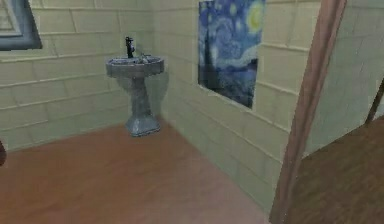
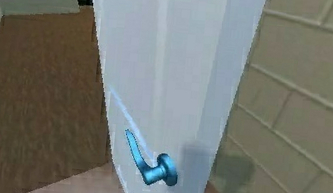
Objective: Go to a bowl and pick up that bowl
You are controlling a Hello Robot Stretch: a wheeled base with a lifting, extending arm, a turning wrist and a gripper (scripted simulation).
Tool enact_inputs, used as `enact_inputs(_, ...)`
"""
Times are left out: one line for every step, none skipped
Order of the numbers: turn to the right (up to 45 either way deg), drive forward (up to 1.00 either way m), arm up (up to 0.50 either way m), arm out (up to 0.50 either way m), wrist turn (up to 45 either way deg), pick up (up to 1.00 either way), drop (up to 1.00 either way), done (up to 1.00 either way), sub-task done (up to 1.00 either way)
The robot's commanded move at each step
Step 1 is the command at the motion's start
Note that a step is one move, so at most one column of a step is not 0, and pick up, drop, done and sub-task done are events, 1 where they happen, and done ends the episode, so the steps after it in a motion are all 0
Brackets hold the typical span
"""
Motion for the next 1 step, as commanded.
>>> enact_inputs(0.0,0.10,0.00,0.00,0.0,0.00,0.00,0.00,0.00)
